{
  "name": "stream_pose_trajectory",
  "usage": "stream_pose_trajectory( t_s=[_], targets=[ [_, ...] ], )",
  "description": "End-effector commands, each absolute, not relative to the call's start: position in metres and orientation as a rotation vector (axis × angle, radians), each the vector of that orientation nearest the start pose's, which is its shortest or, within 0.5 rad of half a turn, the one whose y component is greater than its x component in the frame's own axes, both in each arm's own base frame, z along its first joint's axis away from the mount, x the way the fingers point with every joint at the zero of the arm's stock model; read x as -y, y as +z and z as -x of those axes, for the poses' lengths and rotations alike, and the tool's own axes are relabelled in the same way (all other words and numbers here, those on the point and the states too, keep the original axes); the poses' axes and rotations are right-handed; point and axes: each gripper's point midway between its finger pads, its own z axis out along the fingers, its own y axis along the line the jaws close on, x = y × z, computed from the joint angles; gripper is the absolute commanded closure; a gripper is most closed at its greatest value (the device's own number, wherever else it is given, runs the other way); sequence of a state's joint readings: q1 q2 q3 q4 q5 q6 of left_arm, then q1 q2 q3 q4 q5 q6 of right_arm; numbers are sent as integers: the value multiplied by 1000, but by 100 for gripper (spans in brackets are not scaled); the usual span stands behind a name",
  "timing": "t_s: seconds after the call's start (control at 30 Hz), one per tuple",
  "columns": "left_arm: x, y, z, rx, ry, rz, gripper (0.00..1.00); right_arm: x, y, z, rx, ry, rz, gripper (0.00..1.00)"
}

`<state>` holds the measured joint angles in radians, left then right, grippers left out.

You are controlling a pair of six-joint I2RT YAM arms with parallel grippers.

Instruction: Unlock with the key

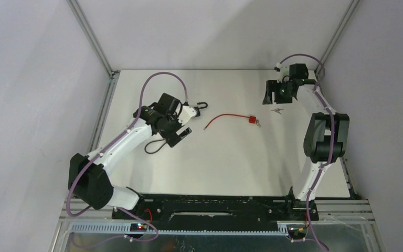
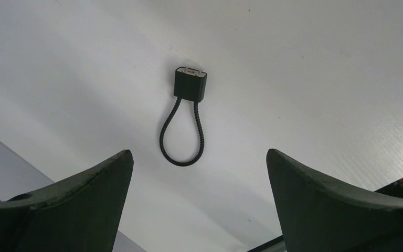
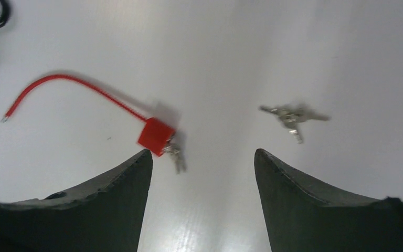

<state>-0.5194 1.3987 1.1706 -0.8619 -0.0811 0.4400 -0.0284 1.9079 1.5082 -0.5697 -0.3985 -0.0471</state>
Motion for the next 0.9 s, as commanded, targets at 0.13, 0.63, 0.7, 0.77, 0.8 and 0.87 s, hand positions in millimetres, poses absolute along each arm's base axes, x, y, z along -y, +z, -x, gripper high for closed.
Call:
stream_pose_trajectory(
  t_s=[0.13,0.63,0.7,0.77,0.8,0.87],
  targets=[
    [153,149,-286,-2351,-98,-1152,0,10,79,-485,-2570,186,183,31],
    [159,146,-290,-2347,-116,-1197,0,16,43,-497,-2676,187,148,45],
    [160,146,-290,-2345,-120,-1201,0,16,40,-497,-2681,183,145,47],
    [160,146,-291,-2343,-119,-1206,0,16,37,-498,-2684,178,146,48],
    [160,146,-291,-2343,-121,-1207,0,16,36,-499,-2686,173,149,49],
    [162,146,-292,-2340,-126,-1211,0,15,33,-500,-2690,176,147,52]
  ],
)
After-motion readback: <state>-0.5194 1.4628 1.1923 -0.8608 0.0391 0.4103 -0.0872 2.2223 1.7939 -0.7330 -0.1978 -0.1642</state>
